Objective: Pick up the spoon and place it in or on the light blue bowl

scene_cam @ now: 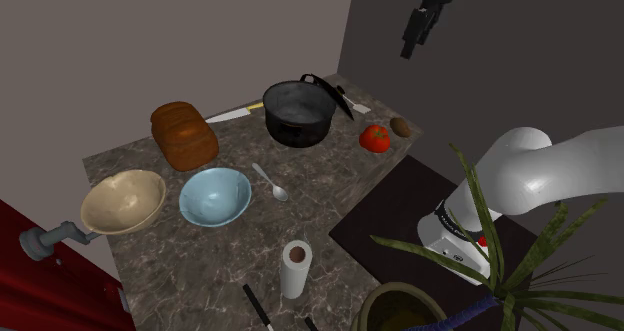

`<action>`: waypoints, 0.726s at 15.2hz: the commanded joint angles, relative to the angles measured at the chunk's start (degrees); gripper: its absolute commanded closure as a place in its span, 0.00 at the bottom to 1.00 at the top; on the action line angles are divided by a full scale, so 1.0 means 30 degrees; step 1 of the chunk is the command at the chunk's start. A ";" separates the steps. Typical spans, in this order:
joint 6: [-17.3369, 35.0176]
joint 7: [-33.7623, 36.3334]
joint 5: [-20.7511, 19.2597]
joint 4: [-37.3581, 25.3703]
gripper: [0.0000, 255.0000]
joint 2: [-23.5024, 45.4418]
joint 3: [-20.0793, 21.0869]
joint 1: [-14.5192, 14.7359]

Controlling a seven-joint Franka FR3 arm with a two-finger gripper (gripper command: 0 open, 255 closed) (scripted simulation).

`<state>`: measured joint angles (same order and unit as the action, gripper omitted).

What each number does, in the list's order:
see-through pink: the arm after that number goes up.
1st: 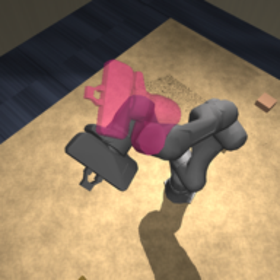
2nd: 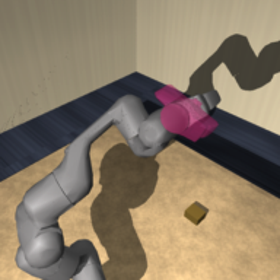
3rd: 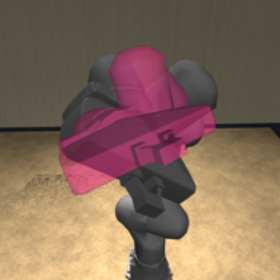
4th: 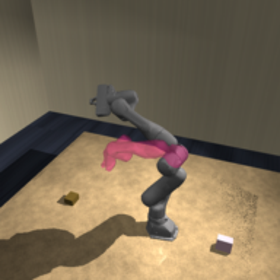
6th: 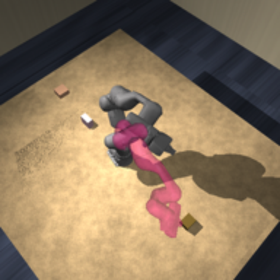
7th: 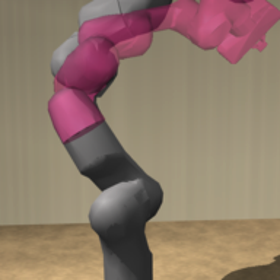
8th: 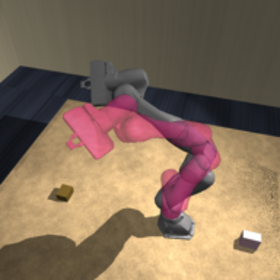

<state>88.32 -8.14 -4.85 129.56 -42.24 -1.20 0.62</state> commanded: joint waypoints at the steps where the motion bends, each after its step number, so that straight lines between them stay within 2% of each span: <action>1: 0.0000 0.0000 0.0000 0.0000 0.00 0.0000 0.0000 0.0000; 11: 0.5152 0.2807 0.1879 0.2579 0.00 0.3360 0.1417 0.0601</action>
<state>102.29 -0.36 0.29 136.73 -33.20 2.77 2.28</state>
